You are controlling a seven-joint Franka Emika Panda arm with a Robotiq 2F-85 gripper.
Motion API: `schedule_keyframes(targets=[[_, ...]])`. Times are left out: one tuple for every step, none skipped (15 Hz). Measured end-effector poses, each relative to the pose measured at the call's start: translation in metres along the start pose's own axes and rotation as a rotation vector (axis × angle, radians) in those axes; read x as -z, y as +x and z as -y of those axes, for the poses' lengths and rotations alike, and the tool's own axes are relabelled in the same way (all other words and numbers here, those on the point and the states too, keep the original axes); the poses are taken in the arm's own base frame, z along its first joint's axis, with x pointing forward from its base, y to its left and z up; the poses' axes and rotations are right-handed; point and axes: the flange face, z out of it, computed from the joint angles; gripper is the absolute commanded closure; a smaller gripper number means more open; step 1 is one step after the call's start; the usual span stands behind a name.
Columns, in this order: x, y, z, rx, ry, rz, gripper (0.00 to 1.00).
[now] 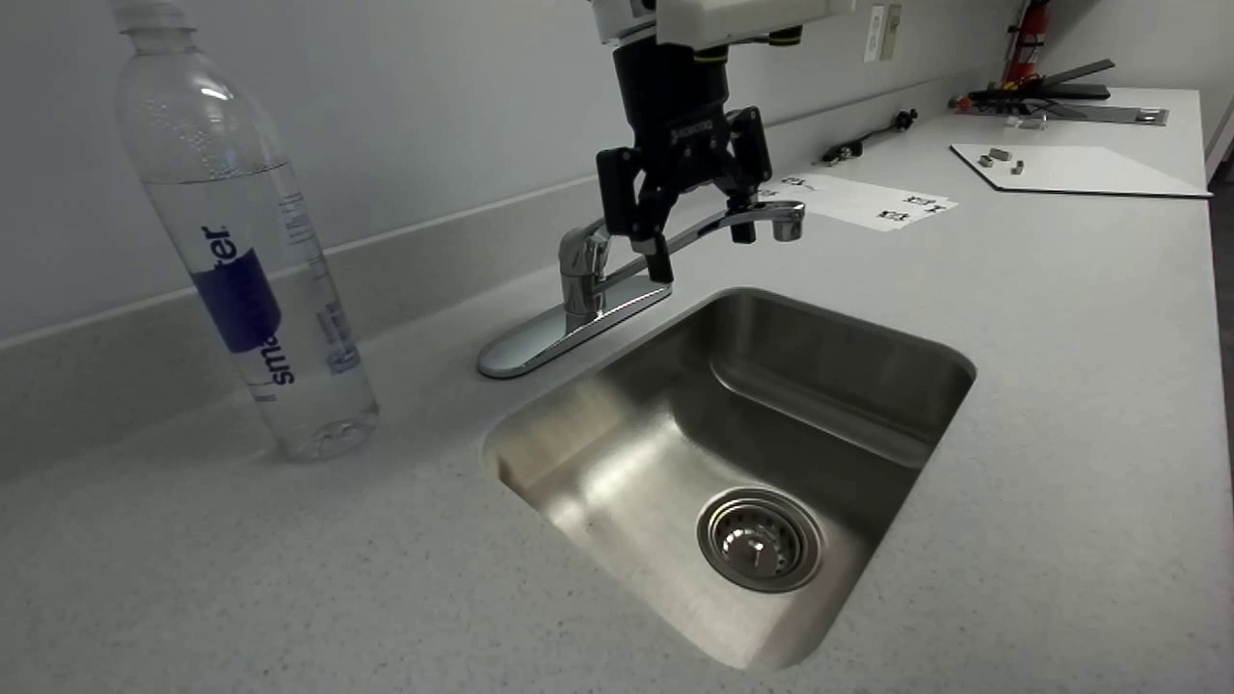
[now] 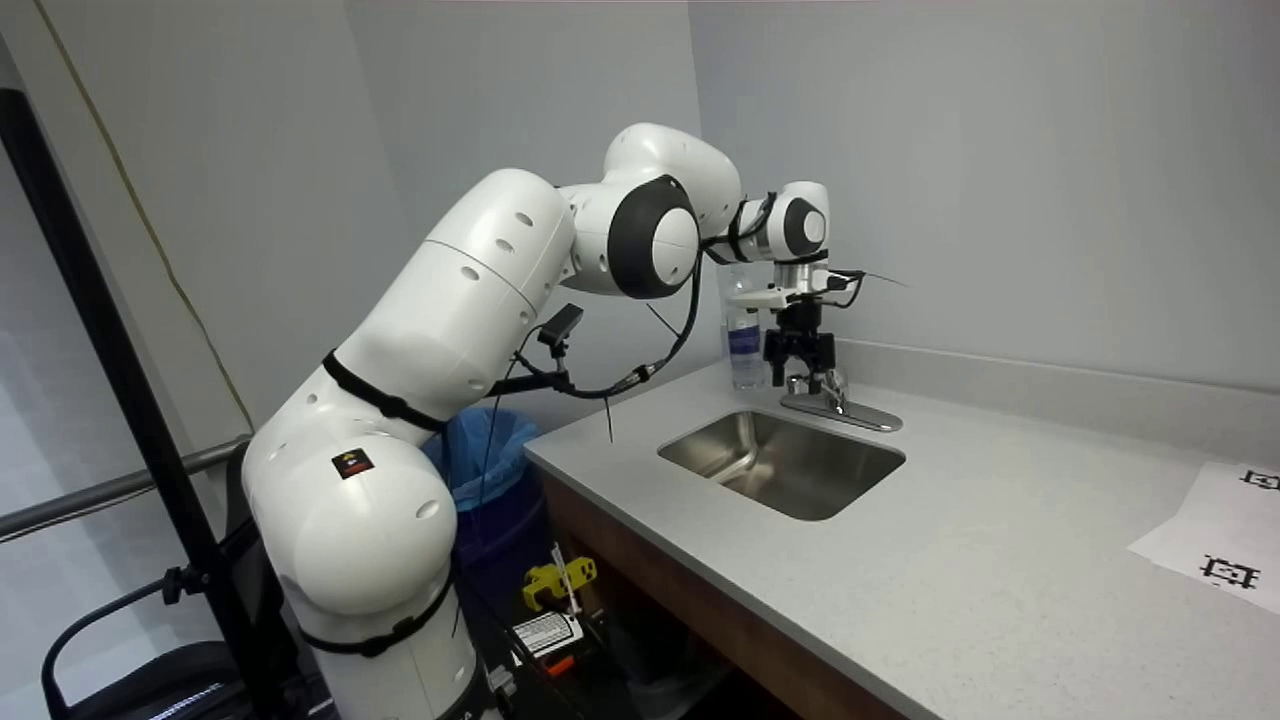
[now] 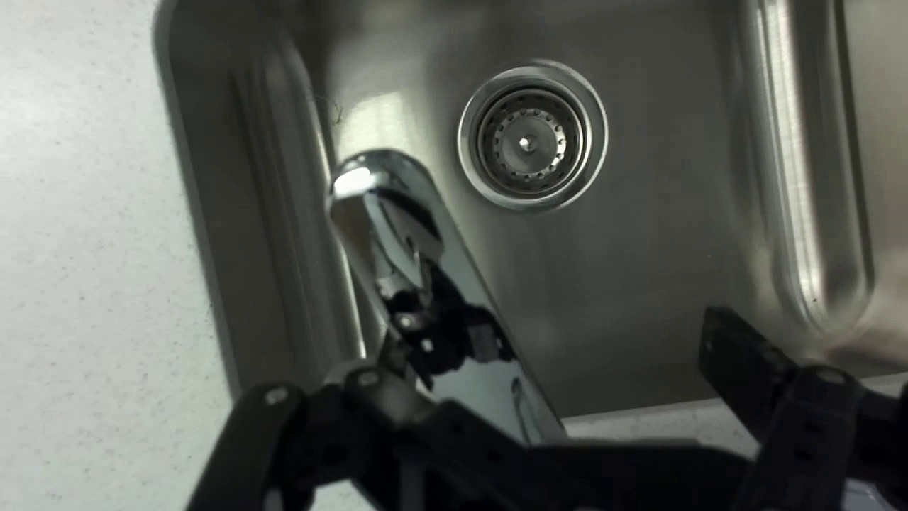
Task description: Move the faucet to the left
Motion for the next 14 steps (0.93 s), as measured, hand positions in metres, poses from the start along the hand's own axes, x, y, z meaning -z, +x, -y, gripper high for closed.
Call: schedule_keyframes(targets=[[0.000,-0.002,0.006,0.010,0.007,0.002,0.00],[0.000,-0.005,0.012,0.019,0.012,0.004,0.00],[0.000,-0.008,0.018,0.029,0.017,0.006,0.00],[0.000,-0.010,0.024,0.038,0.022,0.007,0.00],[0.000,-0.012,0.029,0.046,0.026,0.006,0.00],[0.001,-0.014,0.034,0.053,0.030,0.005,0.00],[0.001,-0.016,0.038,0.060,0.036,0.003,0.00],[0.002,-0.018,0.044,0.068,0.042,0.000,0.00],[0.003,-0.020,0.048,0.075,0.048,-0.003,0.00],[0.003,-0.022,0.053,0.082,0.055,-0.007,0.00],[0.004,-0.023,0.057,0.087,0.062,-0.011,0.00],[0.004,-0.024,0.060,0.089,0.068,-0.014,0.00],[0.005,-0.025,0.062,0.091,0.073,-0.016,0.00],[0.005,-0.025,0.063,0.092,0.077,-0.017,0.00]])
